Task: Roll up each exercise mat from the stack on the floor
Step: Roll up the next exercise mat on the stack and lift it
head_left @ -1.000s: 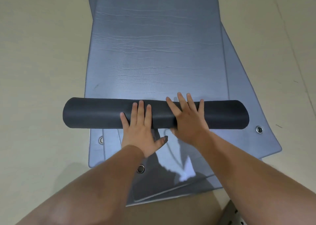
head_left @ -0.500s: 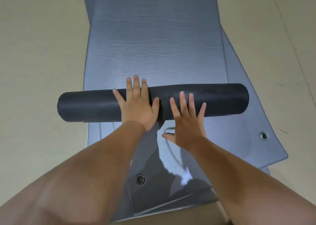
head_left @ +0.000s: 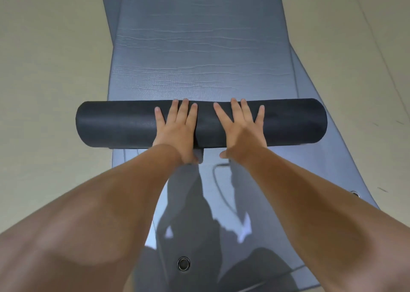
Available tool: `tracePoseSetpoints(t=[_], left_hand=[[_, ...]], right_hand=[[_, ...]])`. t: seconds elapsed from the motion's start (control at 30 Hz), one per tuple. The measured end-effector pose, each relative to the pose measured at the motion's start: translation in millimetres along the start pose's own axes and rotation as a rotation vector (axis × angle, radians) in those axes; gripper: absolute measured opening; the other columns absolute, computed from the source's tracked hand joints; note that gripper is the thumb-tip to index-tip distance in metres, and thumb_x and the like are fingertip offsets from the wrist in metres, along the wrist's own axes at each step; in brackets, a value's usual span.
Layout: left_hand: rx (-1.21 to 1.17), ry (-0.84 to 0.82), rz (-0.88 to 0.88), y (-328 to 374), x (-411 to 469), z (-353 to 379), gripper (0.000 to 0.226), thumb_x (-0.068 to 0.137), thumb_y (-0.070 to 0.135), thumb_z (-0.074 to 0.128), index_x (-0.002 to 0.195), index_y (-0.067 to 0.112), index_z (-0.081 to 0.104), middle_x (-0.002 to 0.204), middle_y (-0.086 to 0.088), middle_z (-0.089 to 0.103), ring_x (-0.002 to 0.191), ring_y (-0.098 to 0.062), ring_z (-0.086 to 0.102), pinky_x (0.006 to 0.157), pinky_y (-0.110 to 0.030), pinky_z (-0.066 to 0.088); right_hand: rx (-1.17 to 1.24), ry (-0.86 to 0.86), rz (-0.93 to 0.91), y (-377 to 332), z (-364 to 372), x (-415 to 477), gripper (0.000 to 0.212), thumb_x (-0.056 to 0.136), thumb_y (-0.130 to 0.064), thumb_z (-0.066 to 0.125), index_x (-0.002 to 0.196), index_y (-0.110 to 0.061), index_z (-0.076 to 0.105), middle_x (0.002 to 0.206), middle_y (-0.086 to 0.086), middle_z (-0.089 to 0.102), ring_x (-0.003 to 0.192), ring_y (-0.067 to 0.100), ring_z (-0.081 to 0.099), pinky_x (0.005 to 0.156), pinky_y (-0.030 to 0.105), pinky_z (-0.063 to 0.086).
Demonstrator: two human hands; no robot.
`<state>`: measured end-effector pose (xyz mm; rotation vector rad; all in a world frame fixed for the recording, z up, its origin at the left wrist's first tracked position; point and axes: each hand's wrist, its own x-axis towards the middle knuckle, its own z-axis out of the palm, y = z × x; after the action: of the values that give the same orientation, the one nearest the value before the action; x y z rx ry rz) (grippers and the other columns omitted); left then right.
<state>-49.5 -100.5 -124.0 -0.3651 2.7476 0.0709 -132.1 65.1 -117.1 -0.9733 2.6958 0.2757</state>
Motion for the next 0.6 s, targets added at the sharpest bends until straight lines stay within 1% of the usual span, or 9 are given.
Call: tracePoseSetpoints(t=[0.07,0.1,0.13,0.2,0.27,0.37,0.47,0.6], left_hand=[[0.03,0.019,-0.01,-1.9,10.2,-5.1,0.12,0.078,0.036,0.074,0.16,0.016,-0.011,0.169,-0.008,-0.006,0.155,-0.032,-0.01,0.119,-0.069,-0.001],[0.04,0.024,-0.014,-2.4,13.2,-7.5,0.112,0.08,0.025,0.071,0.16,0.016,-0.008,0.169,-0.008,-0.002,0.156,-0.031,-0.007,0.12,-0.068,0.001],[0.041,0.024,-0.014,-3.1,16.0,-9.1,0.108,0.082,0.02,0.069,0.16,0.016,-0.005,0.168,-0.008,0.002,0.156,-0.031,-0.003,0.12,-0.068,0.002],[0.029,0.018,-0.003,-4.1,20.1,-12.6,0.103,0.082,0.021,0.07,0.16,0.017,0.002,0.166,-0.008,0.012,0.155,-0.03,0.006,0.119,-0.068,0.004],[0.03,0.021,0.014,-5.0,20.4,-16.8,0.1,0.08,0.024,0.073,0.159,0.017,0.011,0.159,-0.006,0.025,0.151,-0.029,0.018,0.118,-0.069,0.009],[0.061,0.032,0.041,-3.8,14.6,-21.2,0.091,0.078,0.022,0.072,0.154,0.019,0.021,0.147,-0.005,0.04,0.137,-0.028,0.035,0.115,-0.068,0.018],[0.068,0.014,0.058,1.4,1.3,-21.3,0.081,0.079,0.021,0.07,0.148,0.022,0.028,0.136,-0.003,0.046,0.127,-0.027,0.042,0.112,-0.066,0.023],[0.046,-0.064,0.07,11.0,-38.8,-16.4,0.071,0.081,0.022,0.068,0.143,0.023,0.034,0.131,-0.003,0.048,0.124,-0.027,0.043,0.111,-0.065,0.024]], right_hand=[[-0.019,-0.005,0.019,-1.0,-4.6,12.7,0.122,0.084,-0.035,0.08,0.163,-0.037,-0.013,0.172,0.016,0.004,0.159,0.037,0.002,0.122,0.072,0.006],[-0.022,-0.028,0.023,-1.3,-8.3,18.8,0.119,0.085,-0.031,0.078,0.163,-0.037,-0.013,0.172,0.016,0.005,0.159,0.037,0.004,0.121,0.072,0.007],[-0.02,-0.059,0.024,-1.1,-11.5,23.8,0.12,0.084,-0.029,0.078,0.163,-0.038,-0.012,0.171,0.016,0.007,0.159,0.037,0.006,0.121,0.072,0.009],[-0.007,-0.1,0.026,0.5,-16.0,29.1,0.12,0.082,-0.029,0.08,0.163,-0.039,-0.008,0.17,0.015,0.015,0.158,0.036,0.012,0.12,0.072,0.011],[0.02,-0.109,0.019,2.5,-17.5,30.0,0.115,0.083,-0.027,0.08,0.163,-0.041,-0.001,0.166,0.012,0.025,0.156,0.034,0.019,0.12,0.071,0.013],[0.054,-0.134,0.013,4.2,-18.5,25.0,0.106,0.088,-0.024,0.076,0.163,-0.043,0.003,0.166,0.011,0.028,0.156,0.032,0.021,0.121,0.07,0.014],[0.053,-0.167,0.01,3.3,-17.2,10.1,0.104,0.09,-0.022,0.074,0.163,-0.044,0.003,0.167,0.01,0.028,0.156,0.032,0.022,0.121,0.069,0.015],[0.074,-0.231,0.003,-4.3,-10.3,-34.0,0.106,0.091,-0.023,0.074,0.163,-0.043,0.0,0.167,0.01,0.026,0.157,0.033,0.02,0.122,0.069,0.012]])
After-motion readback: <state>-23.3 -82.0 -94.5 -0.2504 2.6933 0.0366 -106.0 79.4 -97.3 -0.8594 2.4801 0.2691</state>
